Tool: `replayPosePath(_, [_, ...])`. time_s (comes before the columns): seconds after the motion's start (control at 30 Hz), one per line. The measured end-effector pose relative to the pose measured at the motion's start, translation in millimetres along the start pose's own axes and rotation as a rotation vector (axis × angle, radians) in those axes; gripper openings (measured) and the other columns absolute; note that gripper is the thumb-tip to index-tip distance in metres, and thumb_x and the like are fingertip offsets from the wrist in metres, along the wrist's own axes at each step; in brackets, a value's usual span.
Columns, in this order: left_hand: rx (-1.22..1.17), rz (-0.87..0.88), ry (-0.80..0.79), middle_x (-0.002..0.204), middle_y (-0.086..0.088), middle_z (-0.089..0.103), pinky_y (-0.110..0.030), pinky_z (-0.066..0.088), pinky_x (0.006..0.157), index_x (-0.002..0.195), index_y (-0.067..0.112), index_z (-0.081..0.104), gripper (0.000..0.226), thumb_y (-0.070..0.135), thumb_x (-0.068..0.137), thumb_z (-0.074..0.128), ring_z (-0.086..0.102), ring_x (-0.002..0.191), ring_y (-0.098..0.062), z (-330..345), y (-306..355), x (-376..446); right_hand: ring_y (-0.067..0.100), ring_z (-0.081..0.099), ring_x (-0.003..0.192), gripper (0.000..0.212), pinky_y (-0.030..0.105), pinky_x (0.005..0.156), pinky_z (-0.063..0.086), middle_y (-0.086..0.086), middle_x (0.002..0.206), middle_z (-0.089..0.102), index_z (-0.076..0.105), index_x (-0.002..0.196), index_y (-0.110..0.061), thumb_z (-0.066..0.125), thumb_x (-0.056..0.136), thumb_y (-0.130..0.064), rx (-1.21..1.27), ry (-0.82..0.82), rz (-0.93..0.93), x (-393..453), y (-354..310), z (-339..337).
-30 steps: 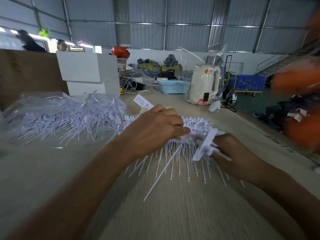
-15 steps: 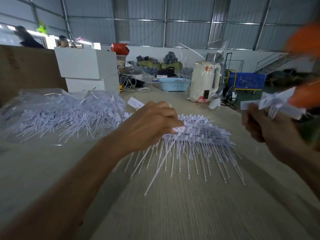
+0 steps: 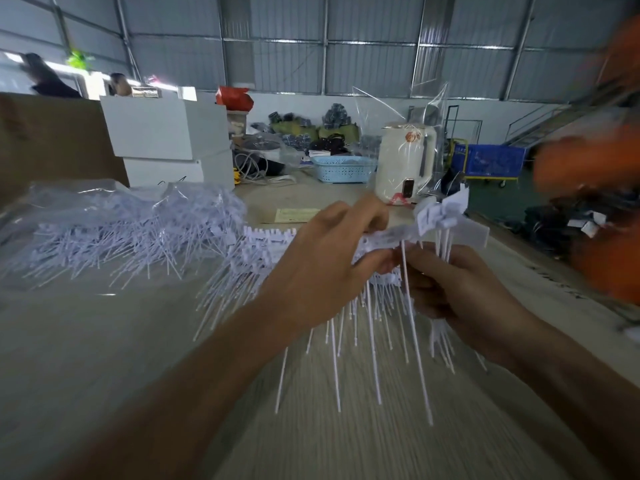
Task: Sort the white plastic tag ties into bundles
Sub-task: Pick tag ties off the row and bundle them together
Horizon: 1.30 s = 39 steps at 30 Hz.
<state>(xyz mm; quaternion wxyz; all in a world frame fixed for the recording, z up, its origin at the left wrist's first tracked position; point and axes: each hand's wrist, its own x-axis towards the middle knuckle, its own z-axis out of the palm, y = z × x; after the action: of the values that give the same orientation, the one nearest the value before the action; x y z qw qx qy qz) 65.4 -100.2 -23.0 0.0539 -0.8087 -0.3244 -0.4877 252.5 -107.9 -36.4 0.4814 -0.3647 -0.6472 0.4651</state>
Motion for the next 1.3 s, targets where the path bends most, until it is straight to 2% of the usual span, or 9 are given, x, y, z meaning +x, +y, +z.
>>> replayPosePath(0.13, [0.050, -0.019, 0.040, 0.089, 0.002, 0.062, -0.022, 0.044, 0.061, 0.096, 0.017, 0.055, 0.031, 0.029, 0.083, 0.080, 0.057, 0.075, -0.015, -2.8, 1.7, 2.0, 0.012, 0.018, 0.047, 0.051, 0.024, 0.042, 0.017, -0.006, 0.057, 0.028, 0.066, 0.087, 0.000, 0.063, 0.082, -0.051, 0.113, -0.038, 0.015, 1.4, -1.7, -1.1])
replayPosePath(0.37, [0.103, 0.009, -0.048, 0.097, -0.005, 0.063, -0.030, 0.045, 0.073, 0.108, 0.013, 0.068, 0.023, 0.021, 0.087, 0.074, 0.056, 0.086, -0.015, 0.2, 1.2, -0.4, 0.012, 0.022, 0.048, 0.039, 0.021, 0.043, 0.026, -0.003, 0.057, 0.025, 0.069, 0.080, -0.009, 0.067, 0.082, -0.048, 0.023, 0.008, -0.017, -0.8, 3.1, 2.4])
replayPosePath(0.53, [0.065, -0.011, -0.180, 0.106, 0.015, 0.057, -0.028, 0.043, 0.082, 0.126, 0.034, 0.054, 0.038, 0.035, 0.091, 0.068, 0.052, 0.099, -0.007, -5.3, -5.5, -0.3, 0.019, 0.017, 0.053, 0.033, 0.021, 0.043, 0.025, 0.011, 0.064, 0.018, 0.066, 0.069, -0.016, 0.065, 0.085, -0.045, 0.019, 0.067, -0.016, 1.3, 2.3, -0.1])
replayPosePath(0.63, [0.143, -0.050, -0.203, 0.114, 0.017, 0.063, -0.035, 0.042, 0.092, 0.131, 0.034, 0.054, 0.043, 0.042, 0.091, 0.067, 0.055, 0.107, -0.015, -13.1, -17.4, 1.6, 0.029, 0.012, 0.062, 0.031, 0.027, 0.049, 0.017, 0.015, 0.071, 0.016, 0.065, 0.065, -0.019, 0.064, 0.087, -0.042, 0.054, 0.127, 0.013, 2.4, 1.0, -3.2])
replayPosePath(0.83, [0.364, 0.080, -0.166, 0.104, -0.007, 0.075, -0.040, 0.050, 0.084, 0.117, 0.012, 0.070, 0.031, 0.031, 0.093, 0.065, 0.066, 0.095, -0.029, -10.5, -16.2, -2.7, 0.015, 0.021, 0.050, 0.036, 0.024, 0.044, 0.022, 0.002, 0.057, 0.026, 0.071, 0.073, -0.014, 0.063, 0.084, -0.047, -0.017, 0.138, 0.000, 1.1, 5.8, -3.8])
replayPosePath(0.97, [0.382, 0.160, -0.186, 0.099, -0.009, 0.072, -0.043, 0.054, 0.074, 0.112, 0.007, 0.068, 0.022, 0.022, 0.097, 0.061, 0.063, 0.090, -0.032, -10.8, -14.6, -2.0, 0.012, 0.024, 0.045, 0.040, 0.024, 0.044, 0.023, -0.005, 0.050, 0.033, 0.072, 0.078, -0.010, 0.060, 0.087, -0.047, -0.093, 0.131, -0.042, 0.9, 6.6, -2.0])
replayPosePath(1.07, [0.409, 0.197, -0.229, 0.095, -0.006, 0.071, -0.038, 0.050, 0.072, 0.111, 0.010, 0.068, 0.016, 0.016, 0.098, 0.061, 0.060, 0.087, -0.027, -10.0, -15.6, -1.9, 0.012, 0.027, 0.046, 0.043, 0.021, 0.044, 0.027, -0.004, 0.051, 0.035, 0.072, 0.077, -0.012, 0.061, 0.084, -0.053, -0.137, 0.137, -0.104, -1.5, 4.0, -2.3])
replayPosePath(1.17, [0.380, 0.187, -0.264, 0.090, -0.004, 0.069, -0.036, 0.048, 0.071, 0.107, 0.011, 0.068, 0.013, 0.009, 0.097, 0.060, 0.058, 0.085, -0.026, -7.4, -18.3, -1.2, 0.015, 0.030, 0.047, 0.038, 0.018, 0.045, 0.029, -0.001, 0.052, 0.037, 0.073, 0.071, -0.021, 0.060, 0.088, -0.053, -0.256, 0.148, -0.159, -5.3, 0.6, -4.1])
replayPosePath(1.3, [0.154, 0.084, -0.330, 0.086, -0.008, 0.069, -0.043, 0.050, 0.073, 0.103, 0.004, 0.069, 0.021, 0.017, 0.103, 0.052, 0.059, 0.082, -0.026, -6.6, -25.4, 1.4, 0.006, 0.043, 0.042, 0.041, 0.010, 0.047, 0.035, -0.009, 0.047, 0.047, 0.067, 0.063, -0.045, 0.055, 0.100, -0.033, -0.446, 0.129, -0.275, -7.2, 1.7, -10.6])
